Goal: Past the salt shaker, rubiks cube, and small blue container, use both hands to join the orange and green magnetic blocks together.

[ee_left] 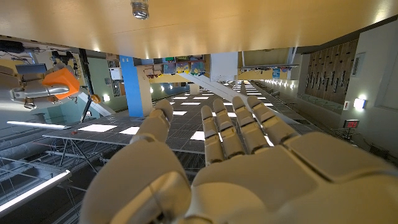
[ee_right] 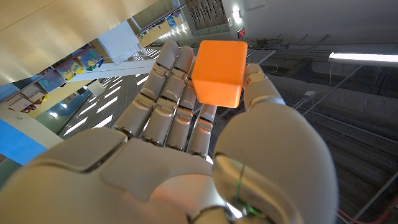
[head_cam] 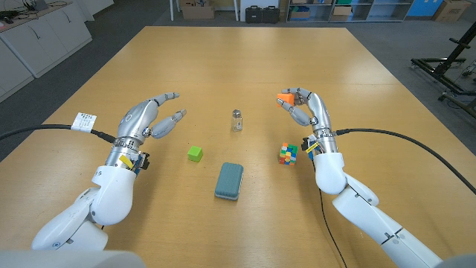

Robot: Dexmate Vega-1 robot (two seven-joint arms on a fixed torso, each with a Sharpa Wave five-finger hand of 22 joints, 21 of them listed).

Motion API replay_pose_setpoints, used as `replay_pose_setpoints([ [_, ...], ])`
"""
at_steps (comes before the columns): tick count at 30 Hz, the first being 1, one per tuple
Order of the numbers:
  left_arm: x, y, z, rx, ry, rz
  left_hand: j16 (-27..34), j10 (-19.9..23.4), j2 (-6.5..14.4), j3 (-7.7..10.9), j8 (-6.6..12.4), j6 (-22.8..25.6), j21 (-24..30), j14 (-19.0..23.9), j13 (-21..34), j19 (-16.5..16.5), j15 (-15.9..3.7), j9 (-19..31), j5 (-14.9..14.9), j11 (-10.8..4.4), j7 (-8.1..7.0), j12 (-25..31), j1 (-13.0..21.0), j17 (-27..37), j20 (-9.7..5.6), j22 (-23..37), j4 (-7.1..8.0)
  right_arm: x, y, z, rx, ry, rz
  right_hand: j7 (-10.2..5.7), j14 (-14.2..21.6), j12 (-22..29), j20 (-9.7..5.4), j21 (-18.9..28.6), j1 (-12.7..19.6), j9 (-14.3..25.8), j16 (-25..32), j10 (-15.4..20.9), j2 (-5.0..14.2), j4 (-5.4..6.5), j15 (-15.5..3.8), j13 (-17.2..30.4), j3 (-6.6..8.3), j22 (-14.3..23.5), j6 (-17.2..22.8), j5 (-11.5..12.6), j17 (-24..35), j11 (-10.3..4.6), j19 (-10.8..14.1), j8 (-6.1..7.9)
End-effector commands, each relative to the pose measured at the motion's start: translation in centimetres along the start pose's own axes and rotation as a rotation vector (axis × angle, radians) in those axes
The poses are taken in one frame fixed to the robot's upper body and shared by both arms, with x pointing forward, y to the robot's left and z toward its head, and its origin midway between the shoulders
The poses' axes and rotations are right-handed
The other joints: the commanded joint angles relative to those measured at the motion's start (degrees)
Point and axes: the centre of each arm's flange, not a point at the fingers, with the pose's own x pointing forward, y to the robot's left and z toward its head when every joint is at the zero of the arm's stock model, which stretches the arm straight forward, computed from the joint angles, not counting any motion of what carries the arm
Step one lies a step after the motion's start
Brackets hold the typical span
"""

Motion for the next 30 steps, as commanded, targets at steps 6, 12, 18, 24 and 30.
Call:
replay_pose_setpoints([
  [6,1.1,1.7,0.4,0.201,0.007,-0.138,-0.55,2.17,-0.86,0.60,0.83,1.10,-0.48,0.09,0.33,0.30,-5.67,0.26,0.34,-3.38,-1.77,0.60,2.79,0.07,-0.09,0.26,-0.21,-0.3,0.2,0.1,-0.003,0.013,-0.006,-2.64,0.89,-0.01,-1.48,0.45,8.76,0.17,-0.28,10.29,8.50,0.36,-5.21,0.23,0.13,0.14,6.77,-0.31,0.16,-9.77,-0.30,0.08],
  [12,1.9,1.8,0.1,0.263,0.026,-0.182,-0.90,4.16,-1.91,0.88,1.68,2.49,-1.35,-0.18,0.55,-0.84,-6.09,0.27,-0.02,-4.78,-2.83,1.06,5.59,0.00,-0.38,0.19,-0.43,-0.2,0.4,0.1,0.005,0.009,-0.013,-2.62,0.96,-0.10,-1.44,0.55,8.80,0.16,-0.29,10.25,8.60,0.37,-5.29,0.24,0.14,0.10,6.69,-0.36,0.21,-9.86,-0.33,-0.02],
  [18,2.8,1.7,0.3,0.334,0.024,-0.293,-1.37,4.25,-2.43,1.07,1.83,2.44,-2.17,-1.26,0.69,-2.55,-6.38,0.26,-0.21,-5.07,-3.25,0.88,7.36,-0.04,-0.29,0.13,-0.46,0.1,0.7,-0.2,0.000,0.011,-0.002,-2.56,0.98,-0.18,-1.42,0.70,8.80,0.16,-0.33,10.27,8.66,0.40,-5.28,0.25,0.10,0.04,6.77,-0.45,0.28,-9.60,-0.32,-0.07],
  [24,3.4,1.7,0.5,0.363,0.005,-0.393,-1.53,3.80,-2.76,1.05,1.81,2.14,-2.46,-1.76,0.77,-3.26,-6.30,0.26,-0.35,-5.15,-3.18,0.58,8.17,-0.05,-0.36,0.10,-0.37,0.1,0.9,-0.3,-0.004,0.012,0.005,-2.63,1.01,-0.26,-1.39,0.78,8.82,0.16,-0.35,10.19,8.70,0.41,-5.30,0.29,0.08,0.01,6.76,-0.50,0.32,-9.79,-0.39,-0.13],
  [30,3.8,1.6,0.7,0.389,-0.008,-0.464,-1.73,3.03,-3.19,0.79,1.54,1.18,-2.70,-2.62,0.89,-4.08,-6.10,0.26,-0.58,-4.92,-3.07,0.18,8.71,-0.02,-0.20,0.08,-0.11,0.3,0.9,-0.3,-0.011,0.010,0.008,-2.59,1.09,-0.31,-1.37,0.92,8.80,0.15,-0.36,10.27,8.73,0.43,-5.28,0.30,0.04,-0.03,6.72,-0.57,0.38,-9.69,-0.37,-0.21],
])
